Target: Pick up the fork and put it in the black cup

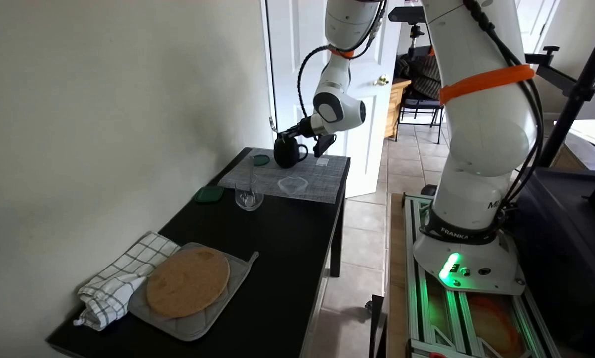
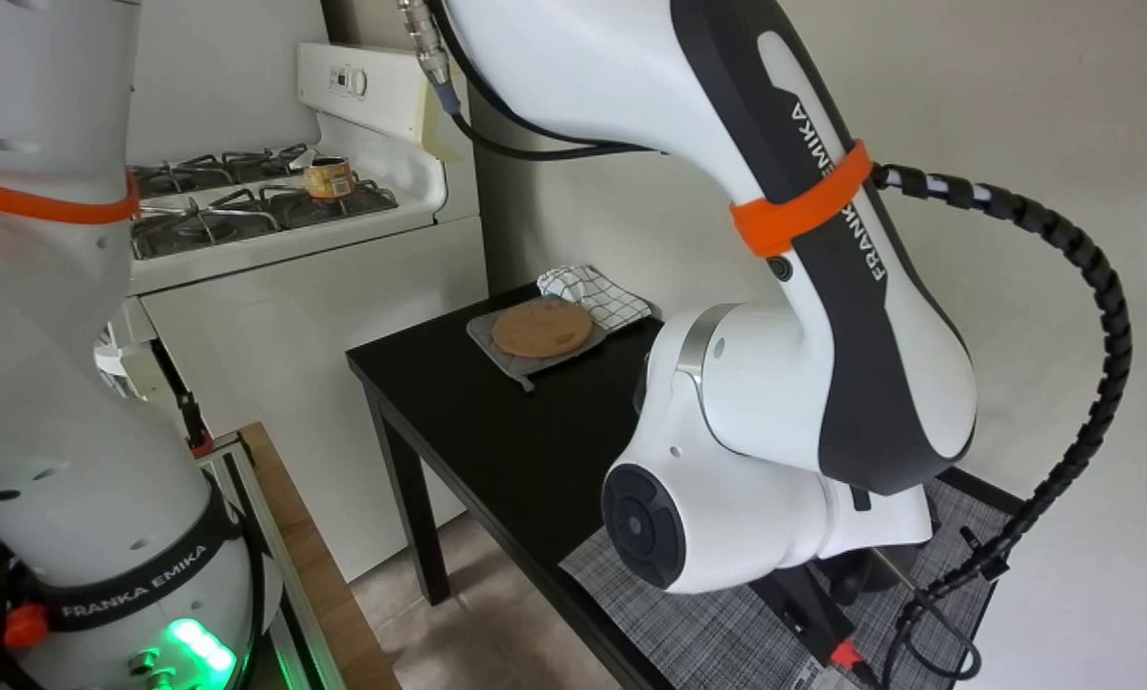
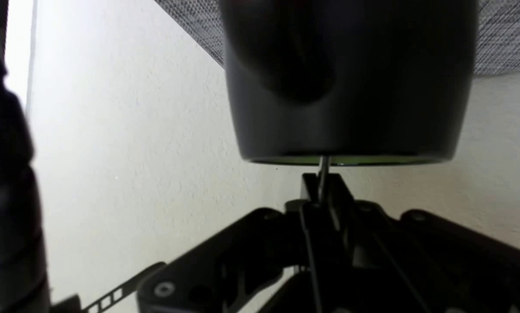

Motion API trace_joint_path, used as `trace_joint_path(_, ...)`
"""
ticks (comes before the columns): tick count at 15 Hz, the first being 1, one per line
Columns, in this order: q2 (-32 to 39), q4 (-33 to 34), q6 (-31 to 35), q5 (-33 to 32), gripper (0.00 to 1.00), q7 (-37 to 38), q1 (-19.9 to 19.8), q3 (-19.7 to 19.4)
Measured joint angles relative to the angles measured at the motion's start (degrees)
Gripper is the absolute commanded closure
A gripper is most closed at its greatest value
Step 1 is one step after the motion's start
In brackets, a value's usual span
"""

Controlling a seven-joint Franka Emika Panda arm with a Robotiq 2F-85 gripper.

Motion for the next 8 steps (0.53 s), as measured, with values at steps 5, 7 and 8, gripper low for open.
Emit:
trace_joint_path(5, 0.40, 0.96, 3.00, -0.09, 0.46, -0.37, 1.00, -0.18)
trace_joint_path(7, 0.40, 1.44, 4.06, -0.16, 0.31, -0.39, 1.28, -0.23)
trace_joint_path(8, 0.33, 1.80, 4.82, -0.28, 0.24, -0.39, 1.45, -0.29)
